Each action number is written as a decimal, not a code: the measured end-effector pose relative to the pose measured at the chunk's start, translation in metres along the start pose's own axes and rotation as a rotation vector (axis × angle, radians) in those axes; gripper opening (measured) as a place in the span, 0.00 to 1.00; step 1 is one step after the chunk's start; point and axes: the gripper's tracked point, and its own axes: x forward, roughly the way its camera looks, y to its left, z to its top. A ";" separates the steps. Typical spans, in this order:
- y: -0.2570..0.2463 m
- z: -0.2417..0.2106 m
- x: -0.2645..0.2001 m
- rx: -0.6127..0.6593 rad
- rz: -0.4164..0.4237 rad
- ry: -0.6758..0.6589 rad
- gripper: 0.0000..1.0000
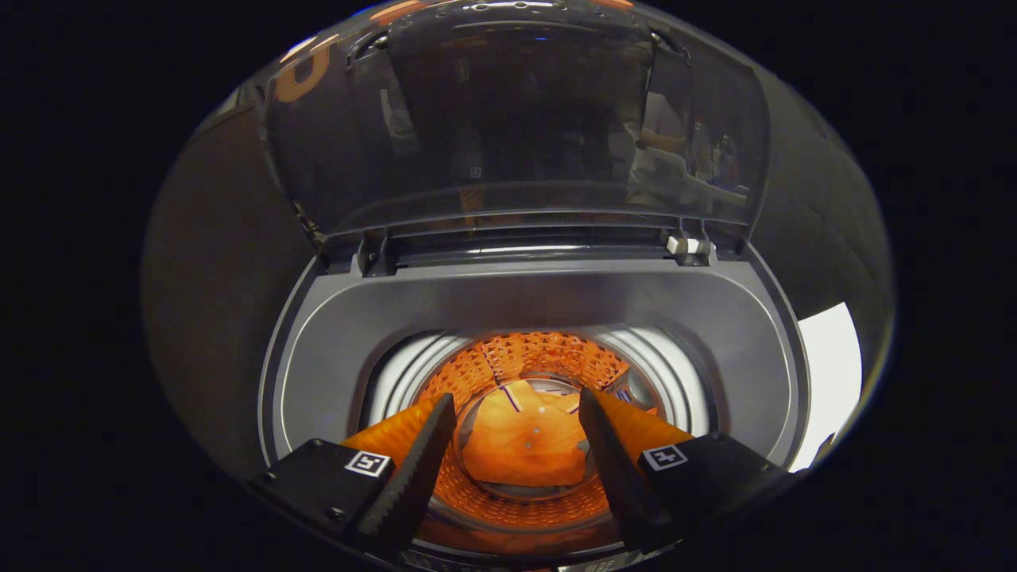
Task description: Put the clothes into the washing machine and then close the washing machine lid.
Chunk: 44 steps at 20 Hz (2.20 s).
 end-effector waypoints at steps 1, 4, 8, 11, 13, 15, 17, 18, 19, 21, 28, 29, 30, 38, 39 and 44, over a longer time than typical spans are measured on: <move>0.000 0.001 -0.003 0.004 -0.003 -0.009 0.99; -0.005 0.013 -0.022 0.031 -0.029 -0.080 0.99; -0.004 0.060 -0.075 0.063 -0.009 -0.251 0.99; -0.002 0.117 -0.131 0.063 0.017 -0.395 0.99; 0.000 0.158 -0.167 0.050 0.038 -0.479 0.99; 0.003 0.201 -0.188 0.023 0.059 -0.543 0.99; 0.000 0.236 -0.199 0.018 0.075 -0.577 0.99; -0.002 0.252 -0.201 0.025 0.080 -0.594 0.99; -0.001 0.272 -0.203 0.030 0.086 -0.606 0.99; -0.004 0.307 -0.199 0.041 0.082 -0.624 0.99; -0.012 0.343 -0.120 0.017 0.038 -0.491 0.99; -0.011 0.343 -0.109 0.019 0.034 -0.471 0.99; -0.015 0.342 -0.100 0.019 0.017 -0.457 0.99; -0.021 0.342 -0.094 -0.035 -0.026 -0.478 0.97; -0.021 0.340 -0.096 -0.043 -0.025 -0.485 0.97; -0.022 0.314 -0.124 -0.043 -0.035 -0.540 0.97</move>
